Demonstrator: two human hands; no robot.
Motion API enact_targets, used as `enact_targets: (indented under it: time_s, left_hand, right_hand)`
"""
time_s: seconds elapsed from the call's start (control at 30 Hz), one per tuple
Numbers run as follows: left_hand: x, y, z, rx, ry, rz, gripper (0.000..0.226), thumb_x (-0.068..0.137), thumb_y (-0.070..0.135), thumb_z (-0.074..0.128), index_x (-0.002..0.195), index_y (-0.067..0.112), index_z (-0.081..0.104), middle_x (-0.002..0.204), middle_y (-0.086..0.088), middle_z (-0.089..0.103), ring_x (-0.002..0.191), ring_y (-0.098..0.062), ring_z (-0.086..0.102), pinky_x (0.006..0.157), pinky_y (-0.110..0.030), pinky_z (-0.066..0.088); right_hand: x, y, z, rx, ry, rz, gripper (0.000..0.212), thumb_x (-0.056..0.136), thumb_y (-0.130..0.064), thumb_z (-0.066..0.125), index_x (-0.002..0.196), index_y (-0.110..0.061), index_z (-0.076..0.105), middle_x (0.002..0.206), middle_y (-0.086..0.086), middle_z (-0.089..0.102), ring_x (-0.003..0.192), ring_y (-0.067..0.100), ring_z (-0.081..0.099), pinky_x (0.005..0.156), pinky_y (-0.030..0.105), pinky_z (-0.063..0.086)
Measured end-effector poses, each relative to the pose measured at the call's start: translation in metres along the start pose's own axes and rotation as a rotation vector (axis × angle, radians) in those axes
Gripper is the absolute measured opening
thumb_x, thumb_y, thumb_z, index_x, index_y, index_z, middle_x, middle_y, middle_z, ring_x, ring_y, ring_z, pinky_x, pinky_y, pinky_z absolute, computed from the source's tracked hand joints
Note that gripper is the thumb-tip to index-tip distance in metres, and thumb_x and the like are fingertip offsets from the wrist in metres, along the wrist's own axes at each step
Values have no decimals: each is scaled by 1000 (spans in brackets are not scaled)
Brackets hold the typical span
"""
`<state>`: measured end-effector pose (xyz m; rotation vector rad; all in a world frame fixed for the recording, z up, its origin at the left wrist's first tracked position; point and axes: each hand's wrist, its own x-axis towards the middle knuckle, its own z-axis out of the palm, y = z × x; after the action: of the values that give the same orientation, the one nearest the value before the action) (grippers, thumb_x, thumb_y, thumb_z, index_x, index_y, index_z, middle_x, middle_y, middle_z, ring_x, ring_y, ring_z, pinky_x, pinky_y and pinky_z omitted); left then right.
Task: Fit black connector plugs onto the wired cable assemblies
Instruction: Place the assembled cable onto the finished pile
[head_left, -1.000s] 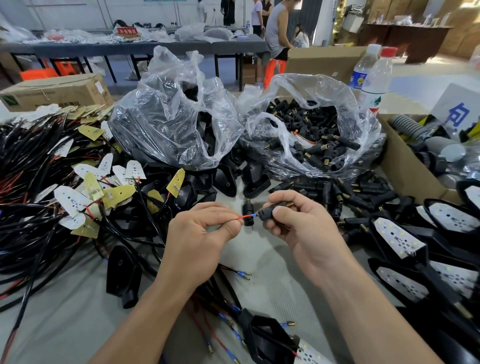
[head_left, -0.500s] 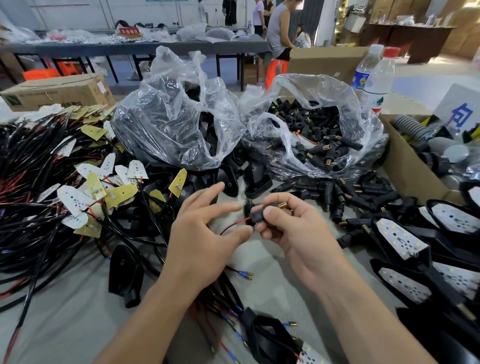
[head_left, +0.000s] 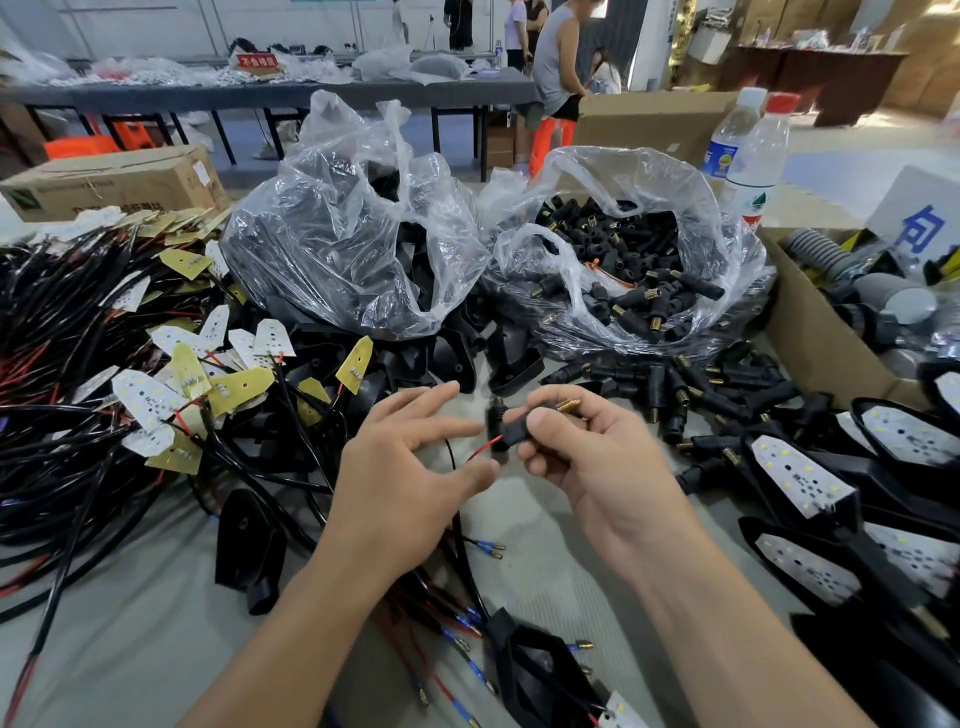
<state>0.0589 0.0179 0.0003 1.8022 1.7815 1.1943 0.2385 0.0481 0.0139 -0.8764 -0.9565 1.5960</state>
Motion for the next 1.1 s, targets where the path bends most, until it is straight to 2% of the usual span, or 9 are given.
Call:
enact_targets:
  time_s: [0.13, 0.37, 0.57, 0.67, 0.77, 0.87, 0.93, 1.0, 1.1]
  left_hand:
    - [3, -2, 1, -16, 0, -15, 36, 74, 19, 89, 75, 53, 77, 112, 44, 62, 126, 19, 41, 98, 6, 21]
    - [0, 0, 5, -74, 3, 4, 31, 73, 20, 89, 75, 49, 78, 108, 41, 67, 126, 13, 47, 104, -9, 32]
    - [-1, -1, 6, -162, 4, 14, 19, 69, 26, 92, 68, 40, 80, 96, 30, 74, 115, 7, 58, 98, -20, 41]
    - [0, -4, 7, -156, 29, -12, 13, 68, 29, 92, 65, 34, 80, 90, 27, 75, 110, 6, 61, 91, -16, 41]
    - [-2, -3, 6, -138, 10, -27, 13, 69, 35, 92, 66, 37, 80, 90, 28, 74, 108, 7, 62, 90, -14, 42]
    - [-4, 3, 5, -189, 59, -79, 15, 74, 59, 75, 77, 45, 79, 80, 23, 74, 81, 7, 68, 72, -10, 49]
    - [-3, 3, 5, -172, 103, -184, 29, 83, 64, 63, 89, 40, 78, 73, 10, 74, 64, -4, 69, 62, -25, 58]
    - [1, 0, 7, -314, 61, -358, 23, 90, 45, 70, 108, 32, 76, 81, 5, 78, 72, -12, 75, 67, -36, 63]
    - [5, 2, 10, -637, -28, -555, 22, 92, 10, 73, 114, 10, 72, 80, -6, 79, 67, -15, 76, 59, -27, 60]
  right_hand:
    - [2, 0, -2, 34, -12, 11, 15, 95, 6, 59, 98, -4, 69, 90, 16, 74, 61, 17, 62, 57, 22, 53]
    - [3, 6, -4, 44, -20, 94, 27, 87, 8, 67, 108, -8, 62, 90, 20, 74, 63, 19, 62, 58, 23, 51]
    - [5, 6, -6, -65, -93, 110, 9, 99, -12, 61, 102, -8, 68, 94, 16, 76, 65, 16, 65, 59, 22, 48]
    - [5, 3, -10, 19, -116, 177, 43, 109, -33, 40, 113, -4, 72, 109, 19, 76, 78, 21, 69, 67, 27, 48]
    - [4, 3, -11, 22, -103, 163, 47, 111, -30, 36, 113, -4, 74, 111, 20, 75, 81, 22, 71, 67, 28, 48]
    - [5, 6, -8, -11, -18, 92, 46, 110, -25, 39, 101, 0, 77, 98, 25, 76, 70, 25, 68, 57, 26, 45]
    - [5, 6, -6, -63, -1, 52, 47, 110, -25, 41, 90, -2, 78, 90, 29, 74, 60, 24, 63, 52, 27, 39]
    - [5, 6, -4, -109, -41, 23, 50, 110, -26, 41, 84, -6, 79, 88, 32, 72, 52, 22, 57, 47, 26, 35]
    - [3, 8, -1, -172, -114, 11, 52, 110, -26, 39, 82, -9, 79, 86, 28, 74, 47, 19, 55, 44, 23, 35]
